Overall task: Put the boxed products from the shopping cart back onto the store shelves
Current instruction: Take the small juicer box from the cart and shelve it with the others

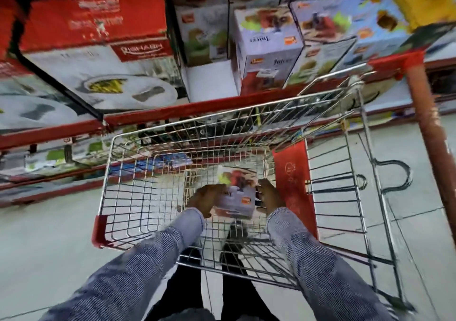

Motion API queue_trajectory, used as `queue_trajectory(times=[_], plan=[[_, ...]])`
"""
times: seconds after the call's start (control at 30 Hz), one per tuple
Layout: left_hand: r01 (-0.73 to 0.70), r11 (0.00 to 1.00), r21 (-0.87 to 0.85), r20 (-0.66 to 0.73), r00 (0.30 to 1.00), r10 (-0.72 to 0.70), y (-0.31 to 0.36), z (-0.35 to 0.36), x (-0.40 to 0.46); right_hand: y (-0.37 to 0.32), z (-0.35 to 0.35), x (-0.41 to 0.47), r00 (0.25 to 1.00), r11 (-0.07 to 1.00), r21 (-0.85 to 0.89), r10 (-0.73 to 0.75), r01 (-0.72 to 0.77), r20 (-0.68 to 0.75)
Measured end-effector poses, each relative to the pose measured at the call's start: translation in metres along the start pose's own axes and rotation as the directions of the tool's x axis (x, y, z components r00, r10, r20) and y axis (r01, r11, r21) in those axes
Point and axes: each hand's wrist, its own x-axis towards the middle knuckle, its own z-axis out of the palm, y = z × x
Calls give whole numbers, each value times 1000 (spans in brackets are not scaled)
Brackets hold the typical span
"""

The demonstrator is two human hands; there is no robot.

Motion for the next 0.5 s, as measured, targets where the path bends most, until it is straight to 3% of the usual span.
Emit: queue_trajectory(times=[0.13, 0.27, 0.4, 0.5], plan=[[-159, 976, -147, -140, 980, 139, 20, -26, -30, -39, -9, -34, 973, 962, -149, -232, 228, -9], [-331, 926, -182, -168, 938, 302, 59, -50, -71, -91, -8, -93, 876, 859, -256, -476, 444, -80], [-479, 873, -93, -249, 860, 445, 91, -70, -97, -131, -7, -142, 753, 714, -340, -658, 613, -24], [-591, 805, 56, -322, 752, 575, 109, -83, -113, -153, -6, -169, 694, 644, -377, -720, 666, -4]])
